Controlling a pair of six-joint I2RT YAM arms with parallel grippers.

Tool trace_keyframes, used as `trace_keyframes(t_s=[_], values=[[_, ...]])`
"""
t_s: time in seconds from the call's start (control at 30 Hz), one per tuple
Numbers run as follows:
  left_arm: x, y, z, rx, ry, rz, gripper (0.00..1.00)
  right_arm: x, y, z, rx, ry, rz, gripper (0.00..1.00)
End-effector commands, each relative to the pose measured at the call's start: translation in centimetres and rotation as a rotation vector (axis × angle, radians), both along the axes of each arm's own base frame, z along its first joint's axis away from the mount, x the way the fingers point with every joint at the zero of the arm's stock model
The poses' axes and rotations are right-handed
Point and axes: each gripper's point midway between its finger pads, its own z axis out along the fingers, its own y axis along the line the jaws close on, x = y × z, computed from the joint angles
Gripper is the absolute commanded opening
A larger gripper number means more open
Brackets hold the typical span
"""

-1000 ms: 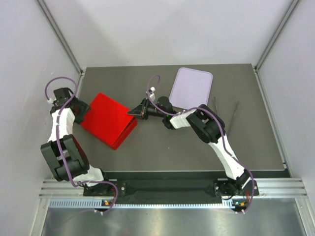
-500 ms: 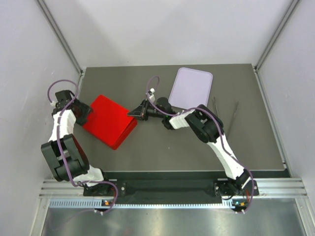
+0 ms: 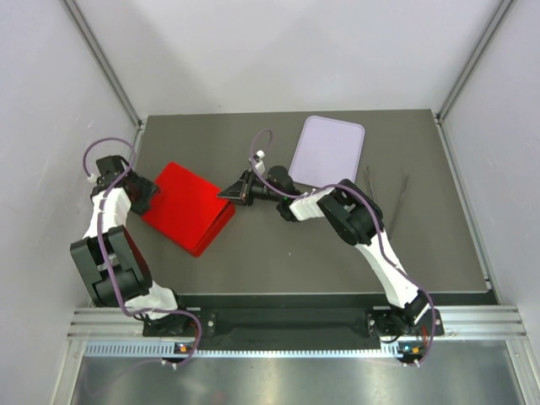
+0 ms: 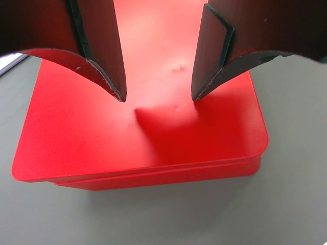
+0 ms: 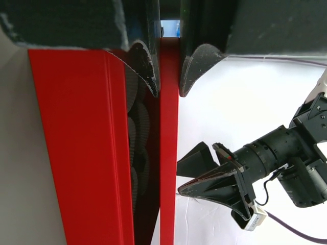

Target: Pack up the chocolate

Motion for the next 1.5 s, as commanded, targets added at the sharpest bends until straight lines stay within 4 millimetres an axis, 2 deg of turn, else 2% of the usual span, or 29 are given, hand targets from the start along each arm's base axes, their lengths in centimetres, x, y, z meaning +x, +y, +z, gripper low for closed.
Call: trace_keyframes(t_s=[0.0,0.13,0.33,0.53,0.7,0.77,0.8,0.87,0.9,0.93,1.1,1.27,1.47], values=[[-0.1,0.5,-1.3,0.011,0.015,0.005,0.59,0.8,-0.6,2.5,0.048,-0.078,-0.038,0.13],[-0.1,0.4,-1.8,0.001,0.026,0.001,0.59,1.2,-1.3,2.6,0.038,-0.084,-0.061,0.29],[0.1,0.3,-1.9,-0.006,0.021,-0.004,0.58,2.7,-3.5,3.0,0.001,-0.105,-0.12,0.43],[0.1,0.2,-1.8,-0.01,0.013,-0.005,0.58,3.8,-6.0,3.4,-0.026,-0.116,-0.176,0.45],[0.3,0.1,-1.2,-0.01,-0.001,-0.009,0.58,4.1,-6.7,3.3,-0.149,-0.167,-0.206,0.47],[0.4,0.0,-0.7,-0.013,-0.014,-0.017,0.59,3.9,-6.8,3.4,-0.195,-0.211,-0.207,0.47],[0.5,-0.2,-0.5,-0.018,-0.018,-0.021,0.58,4.1,-6.9,4.3,-0.205,-0.236,-0.221,0.46],[0.6,-0.4,-0.2,-0.031,-0.029,-0.027,0.59,3.6,-6.7,3.8,-0.272,-0.263,-0.206,0.46],[0.6,-0.6,-0.1,-0.038,-0.032,-0.027,0.58,3.6,-6.5,4.8,-0.277,-0.284,-0.209,0.46],[0.5,-0.7,-0.2,-0.048,-0.029,-0.029,0.58,3.0,-6.1,4.4,-0.304,-0.279,-0.193,0.47],[0.0,-2.2,-0.5,-0.105,-0.038,-0.028,0.58,2.1,-5.2,4.6,-0.338,-0.309,-0.206,0.52],[-0.7,-2.4,-0.7,-0.107,-0.023,-0.021,0.58,0.7,-4.1,3.7,-0.423,-0.307,-0.198,0.57],[0.2,-3.0,1.1,-0.136,-0.086,-0.046,0.58,0.2,-3.9,3.9,-0.476,-0.256,-0.268,0.6]])
